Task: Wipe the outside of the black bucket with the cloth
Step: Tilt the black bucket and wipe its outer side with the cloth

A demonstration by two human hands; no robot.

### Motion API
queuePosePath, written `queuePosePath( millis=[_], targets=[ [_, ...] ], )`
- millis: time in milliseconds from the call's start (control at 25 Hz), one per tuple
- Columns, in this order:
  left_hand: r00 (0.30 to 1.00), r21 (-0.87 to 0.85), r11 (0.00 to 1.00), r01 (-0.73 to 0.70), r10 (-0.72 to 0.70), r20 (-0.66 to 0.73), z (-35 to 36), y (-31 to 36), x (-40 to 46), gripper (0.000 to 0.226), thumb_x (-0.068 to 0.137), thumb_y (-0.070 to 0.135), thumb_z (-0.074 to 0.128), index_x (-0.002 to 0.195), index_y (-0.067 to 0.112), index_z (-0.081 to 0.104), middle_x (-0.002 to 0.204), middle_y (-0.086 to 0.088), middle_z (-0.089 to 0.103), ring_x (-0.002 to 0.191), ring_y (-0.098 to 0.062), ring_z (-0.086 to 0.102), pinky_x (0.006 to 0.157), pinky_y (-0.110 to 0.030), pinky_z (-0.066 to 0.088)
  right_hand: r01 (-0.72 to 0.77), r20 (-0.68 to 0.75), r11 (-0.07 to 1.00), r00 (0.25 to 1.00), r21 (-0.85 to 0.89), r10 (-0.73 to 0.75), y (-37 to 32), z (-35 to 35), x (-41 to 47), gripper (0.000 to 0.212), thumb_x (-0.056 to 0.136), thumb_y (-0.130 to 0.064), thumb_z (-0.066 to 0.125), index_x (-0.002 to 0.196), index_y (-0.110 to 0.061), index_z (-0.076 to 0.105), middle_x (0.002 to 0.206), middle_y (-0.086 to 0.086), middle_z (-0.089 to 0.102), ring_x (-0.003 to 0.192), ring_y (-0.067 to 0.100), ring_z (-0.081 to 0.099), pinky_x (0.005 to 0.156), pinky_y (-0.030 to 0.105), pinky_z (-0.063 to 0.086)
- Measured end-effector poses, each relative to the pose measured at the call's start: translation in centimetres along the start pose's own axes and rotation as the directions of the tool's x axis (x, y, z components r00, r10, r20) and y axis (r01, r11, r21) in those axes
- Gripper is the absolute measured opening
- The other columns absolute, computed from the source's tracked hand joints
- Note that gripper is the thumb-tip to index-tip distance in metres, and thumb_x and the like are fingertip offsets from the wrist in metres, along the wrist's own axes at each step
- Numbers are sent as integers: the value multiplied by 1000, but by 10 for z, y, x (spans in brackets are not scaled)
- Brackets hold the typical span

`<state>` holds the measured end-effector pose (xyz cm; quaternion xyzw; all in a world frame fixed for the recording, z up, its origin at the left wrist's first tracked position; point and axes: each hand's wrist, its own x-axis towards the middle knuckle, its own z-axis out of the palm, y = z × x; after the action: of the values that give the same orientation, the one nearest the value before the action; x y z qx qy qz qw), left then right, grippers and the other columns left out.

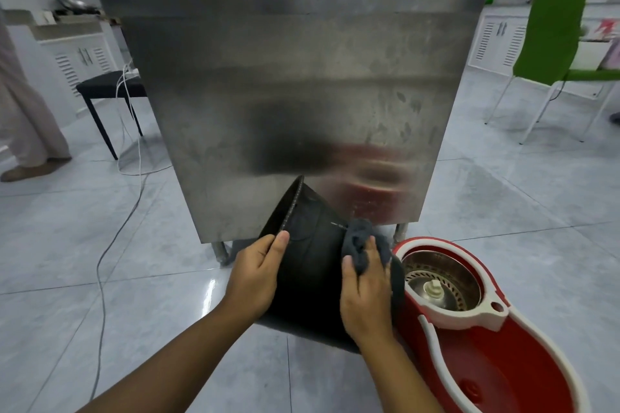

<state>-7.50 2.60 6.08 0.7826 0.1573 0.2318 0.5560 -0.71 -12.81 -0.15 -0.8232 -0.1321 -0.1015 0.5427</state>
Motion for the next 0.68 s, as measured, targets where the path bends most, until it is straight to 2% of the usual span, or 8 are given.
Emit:
queuePosePath(
  millis=[120, 200, 280, 360, 440, 560, 640, 680],
  targets=[
    [995, 8, 995, -96, 97, -32, -6, 2, -4, 65, 86, 57, 42, 79, -4, 61, 72, -25, 61, 73, -33, 62, 65, -33, 48, -238, -98, 948, 960, 212, 263, 34, -10, 12, 38, 97, -43, 37, 133, -32, 43, 139, 5, 49, 135, 31, 40, 109, 41, 31],
    [987, -55, 988, -141, 145, 75, -10, 4, -5, 66, 90, 58, 45, 76, -5, 58, 68, -23, 57, 69, -35, 56, 63, -35, 43, -399, -51, 761, 870, 511, 490, 39, -20, 16, 44, 98, -38, 42, 139, -24, 42, 142, 7, 48, 133, 30, 42, 111, 45, 31],
    [973, -130, 991, 34, -3, 230, -25, 10, 1, 63, 78, 61, 49, 88, 1, 64, 78, -5, 66, 77, -18, 62, 76, -34, 46, -404, 8, 539, 806, 739, 593, 40, -30, 19, 47, 97, -40, 44, 140, -21, 43, 138, 6, 52, 122, 25, 49, 105, 43, 39],
    [885, -160, 944, 289, -200, 421, -37, 14, 12, 71, 74, 69, 47, 118, 15, 63, 114, 1, 69, 109, -16, 63, 99, -38, 46, -367, 0, 484, 797, 794, 604, 35, -34, 13, 43, 97, -35, 44, 136, -17, 46, 129, 6, 56, 113, 23, 53, 96, 39, 43],
    [875, -187, 915, 358, -259, 409, -31, 15, 19, 58, 87, 64, 45, 124, 22, 62, 122, -2, 68, 118, -22, 60, 107, -43, 42, -374, -14, 522, 803, 766, 596, 39, -22, -3, 41, 94, -24, 51, 133, -11, 50, 129, 7, 56, 121, 26, 51, 101, 39, 39],
    [927, -65, 926, 373, -369, 68, -12, 9, 15, 37, 98, 38, 46, 115, 11, 64, 107, -7, 70, 114, -30, 62, 103, -46, 46, -466, 36, 628, 819, 623, 573, 50, -1, -37, 61, 85, -31, 66, 139, -10, 46, 137, 3, 50, 134, 21, 39, 111, 31, 24],
    [922, -81, 919, 386, -383, 47, -9, 4, 11, 34, 100, 33, 44, 114, 9, 65, 105, -7, 70, 113, -30, 62, 101, -42, 47, -411, -43, 795, 878, 447, 477, 52, 8, -54, 69, 87, -45, 61, 144, -14, 38, 148, 7, 40, 136, 14, 31, 112, 28, 19],
    [922, -120, 915, 386, -384, 43, -10, 3, 11, 32, 100, 32, 44, 111, 11, 66, 105, -6, 71, 112, -29, 62, 102, -44, 47, -280, -127, 914, 936, 293, 327, 53, 12, -60, 76, 86, -54, 55, 147, -16, 31, 155, 11, 31, 141, 15, 25, 116, 30, 16]
  ],
)
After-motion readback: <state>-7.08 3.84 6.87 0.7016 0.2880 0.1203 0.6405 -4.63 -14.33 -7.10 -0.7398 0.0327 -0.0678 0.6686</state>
